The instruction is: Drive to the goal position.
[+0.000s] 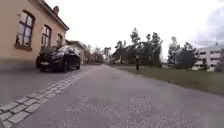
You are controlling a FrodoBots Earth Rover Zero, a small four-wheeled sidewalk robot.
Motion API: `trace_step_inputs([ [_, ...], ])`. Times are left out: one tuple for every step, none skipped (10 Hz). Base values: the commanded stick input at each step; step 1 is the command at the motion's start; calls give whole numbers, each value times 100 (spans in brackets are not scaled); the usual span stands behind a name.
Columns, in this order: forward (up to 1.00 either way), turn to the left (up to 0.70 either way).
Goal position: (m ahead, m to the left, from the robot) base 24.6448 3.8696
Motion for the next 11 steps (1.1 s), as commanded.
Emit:
trace_step_inputs([
  [100,40],
  [100,34],
  [100,0],
  [100,0],
  [100,0],
  [100,0],
  [100,0],
  [100,0],
  [100,0],
  [100,0],
  [100,0],
])
